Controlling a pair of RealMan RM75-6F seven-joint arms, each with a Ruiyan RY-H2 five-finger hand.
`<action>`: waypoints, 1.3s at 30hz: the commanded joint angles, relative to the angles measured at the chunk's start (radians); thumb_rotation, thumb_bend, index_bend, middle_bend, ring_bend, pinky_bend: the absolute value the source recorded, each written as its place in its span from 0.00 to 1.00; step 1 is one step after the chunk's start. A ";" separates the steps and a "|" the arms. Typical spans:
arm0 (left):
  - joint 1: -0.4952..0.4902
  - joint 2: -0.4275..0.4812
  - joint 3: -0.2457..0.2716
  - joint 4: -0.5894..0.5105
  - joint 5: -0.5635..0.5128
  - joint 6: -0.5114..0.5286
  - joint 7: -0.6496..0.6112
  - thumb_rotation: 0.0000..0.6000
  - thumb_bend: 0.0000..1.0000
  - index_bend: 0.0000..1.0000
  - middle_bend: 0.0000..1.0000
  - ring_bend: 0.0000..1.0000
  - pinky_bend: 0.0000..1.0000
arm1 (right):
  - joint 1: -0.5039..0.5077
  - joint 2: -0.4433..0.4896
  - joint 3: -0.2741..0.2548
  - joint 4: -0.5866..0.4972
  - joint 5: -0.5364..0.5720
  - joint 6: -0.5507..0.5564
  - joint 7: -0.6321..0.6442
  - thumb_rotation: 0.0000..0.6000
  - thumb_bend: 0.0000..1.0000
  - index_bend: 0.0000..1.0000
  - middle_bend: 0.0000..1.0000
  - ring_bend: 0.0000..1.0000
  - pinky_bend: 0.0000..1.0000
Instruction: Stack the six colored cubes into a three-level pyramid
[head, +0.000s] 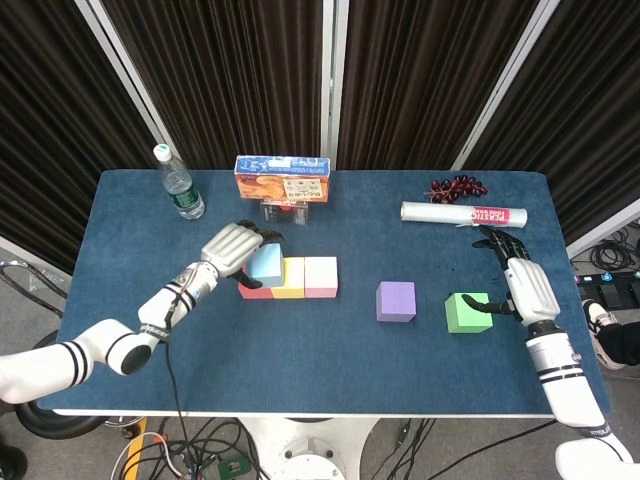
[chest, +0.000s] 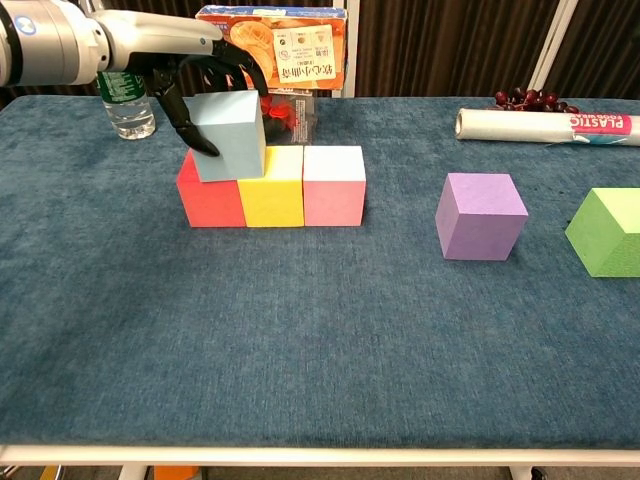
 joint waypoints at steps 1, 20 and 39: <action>0.002 0.000 0.000 0.000 0.002 0.006 0.001 1.00 0.09 0.21 0.29 0.30 0.19 | 0.000 0.001 0.001 -0.001 -0.001 0.001 0.001 1.00 0.10 0.00 0.22 0.00 0.00; 0.139 0.102 -0.007 -0.125 0.069 0.177 -0.146 1.00 0.09 0.19 0.19 0.21 0.16 | 0.000 0.030 0.002 -0.025 -0.041 -0.010 0.054 1.00 0.10 0.00 0.22 0.00 0.00; 0.369 0.132 0.040 -0.109 0.056 0.426 -0.139 1.00 0.09 0.19 0.22 0.21 0.17 | 0.059 -0.072 -0.077 0.047 -0.024 -0.139 -0.079 1.00 0.10 0.00 0.21 0.00 0.00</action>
